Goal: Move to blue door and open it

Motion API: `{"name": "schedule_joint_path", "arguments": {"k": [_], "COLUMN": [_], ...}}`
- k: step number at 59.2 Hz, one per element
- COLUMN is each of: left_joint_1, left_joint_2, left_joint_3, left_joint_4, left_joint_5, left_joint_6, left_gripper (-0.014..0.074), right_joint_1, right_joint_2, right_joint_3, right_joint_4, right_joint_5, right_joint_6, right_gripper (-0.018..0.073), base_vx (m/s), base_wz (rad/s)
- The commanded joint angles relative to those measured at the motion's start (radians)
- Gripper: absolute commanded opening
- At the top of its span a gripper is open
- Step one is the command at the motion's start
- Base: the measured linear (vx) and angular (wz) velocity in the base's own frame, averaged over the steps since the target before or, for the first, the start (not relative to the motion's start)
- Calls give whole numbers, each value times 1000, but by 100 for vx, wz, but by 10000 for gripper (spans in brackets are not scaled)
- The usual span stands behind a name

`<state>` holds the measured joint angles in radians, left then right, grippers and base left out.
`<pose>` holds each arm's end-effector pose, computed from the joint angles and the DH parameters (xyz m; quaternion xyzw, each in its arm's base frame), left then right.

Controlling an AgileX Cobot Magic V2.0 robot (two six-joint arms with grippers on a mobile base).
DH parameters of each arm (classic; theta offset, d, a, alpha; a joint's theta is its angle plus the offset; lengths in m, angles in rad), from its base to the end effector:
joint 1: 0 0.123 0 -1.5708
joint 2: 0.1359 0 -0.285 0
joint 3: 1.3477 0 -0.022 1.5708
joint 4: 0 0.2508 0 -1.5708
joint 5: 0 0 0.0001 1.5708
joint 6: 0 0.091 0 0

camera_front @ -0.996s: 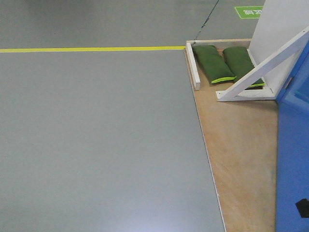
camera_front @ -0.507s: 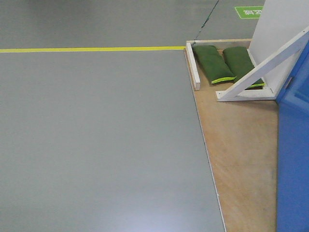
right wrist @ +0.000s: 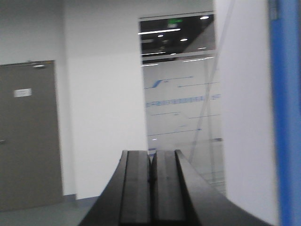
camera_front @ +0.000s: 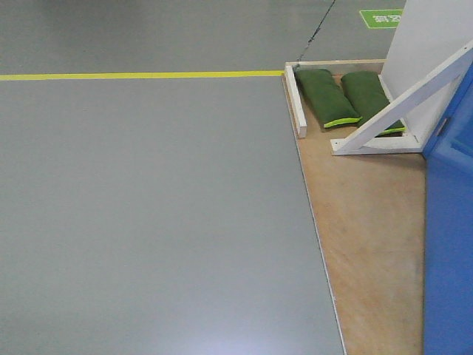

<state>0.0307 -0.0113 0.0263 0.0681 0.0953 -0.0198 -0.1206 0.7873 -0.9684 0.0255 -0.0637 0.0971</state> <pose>0.0567 0.0023 0.1963 0.0039 0.7151 0.0298 0.6983 0.1490 -0.0182 0.4676 0.0711 0.5762 0.0003 0.8142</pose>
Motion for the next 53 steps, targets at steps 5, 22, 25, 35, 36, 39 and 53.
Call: {"name": "schedule_joint_path", "arguments": {"k": [5,22,25,35,36,39,53], "left_joint_1": [0,0,0,0,0,0,0], "left_joint_2": [-14,-14,-14,-14,-14,-14,-14], "left_joint_3": [-26,-26,-26,-26,-26,-26,-26], "left_joint_4": [-2,-2,-2,-2,-2,-2,-2], "left_joint_5": [-84,-84,-84,-84,-84,-84,-84], "left_joint_6": [-7,-7,-7,-7,-7,-7,-7], "left_gripper": [73,73,73,73,73,73,73], "right_joint_1": [-253,-648,-686,-730,-730,-729,-729], "right_joint_2": [15,37,48,134,147,181,342], "right_joint_3": [-37,-37,-40,-134,-146,-192,-354], "right_joint_4": [157,626,704,947,963,1007,1032], "right_joint_5": [-189,-586,-648,-686,-682,-665,-603], "right_joint_6": [-6,-6,-6,-6,-6,-6,-6], "right_gripper": [-1,-1,-1,-1,-1,-1,-1], "base_vx": [0,0,0,0,0,0,0], "base_wz": [0,0,0,0,0,0,0]}}
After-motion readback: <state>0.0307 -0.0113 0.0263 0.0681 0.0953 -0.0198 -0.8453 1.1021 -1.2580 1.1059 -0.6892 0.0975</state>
